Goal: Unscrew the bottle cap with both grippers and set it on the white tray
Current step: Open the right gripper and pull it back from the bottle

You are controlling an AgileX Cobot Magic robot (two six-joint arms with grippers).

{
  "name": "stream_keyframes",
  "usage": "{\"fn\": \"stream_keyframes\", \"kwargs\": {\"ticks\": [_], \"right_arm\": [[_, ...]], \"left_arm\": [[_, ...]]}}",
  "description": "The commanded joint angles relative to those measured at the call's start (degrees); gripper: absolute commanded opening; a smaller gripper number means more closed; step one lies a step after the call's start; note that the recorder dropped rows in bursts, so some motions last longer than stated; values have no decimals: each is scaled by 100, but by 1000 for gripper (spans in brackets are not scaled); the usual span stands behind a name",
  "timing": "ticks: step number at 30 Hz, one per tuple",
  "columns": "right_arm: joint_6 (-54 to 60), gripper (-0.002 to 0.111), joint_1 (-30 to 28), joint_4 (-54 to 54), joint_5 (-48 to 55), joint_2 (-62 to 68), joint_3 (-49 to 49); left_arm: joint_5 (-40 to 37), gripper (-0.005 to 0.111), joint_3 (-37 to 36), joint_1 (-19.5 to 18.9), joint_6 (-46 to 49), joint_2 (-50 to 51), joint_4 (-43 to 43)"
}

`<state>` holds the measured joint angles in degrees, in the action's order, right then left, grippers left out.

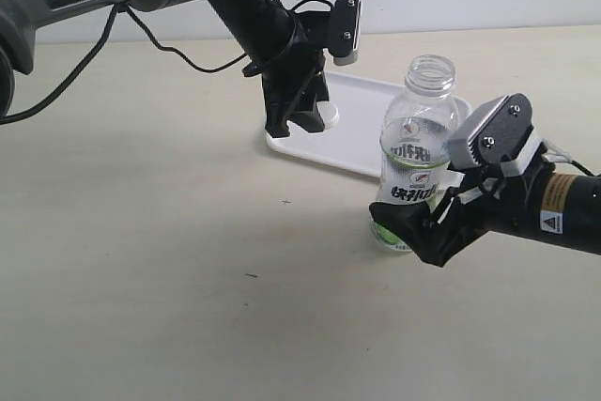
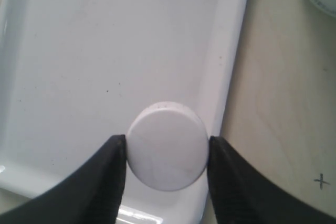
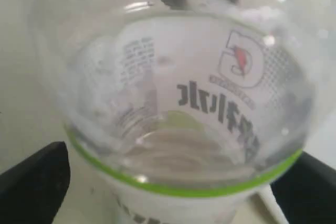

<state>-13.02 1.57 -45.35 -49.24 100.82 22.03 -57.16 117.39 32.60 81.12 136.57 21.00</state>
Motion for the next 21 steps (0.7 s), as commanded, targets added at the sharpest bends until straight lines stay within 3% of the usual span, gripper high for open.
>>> {"fn": "stream_keyframes", "kwargs": {"ticks": [1,12,21], "right_arm": [[-21,97,-24,24,-14,-403,-219],[-65,97,-24,17,-14,-1514,-835],[-802,97,-24,-149,-14,-2219,-967]], "left_arm": [[-31,0,11,-2,-35,-82,72],[-91,0,11,-11,-35,-82,84],[-146,0,11,-398,-35,-82,133]]}}
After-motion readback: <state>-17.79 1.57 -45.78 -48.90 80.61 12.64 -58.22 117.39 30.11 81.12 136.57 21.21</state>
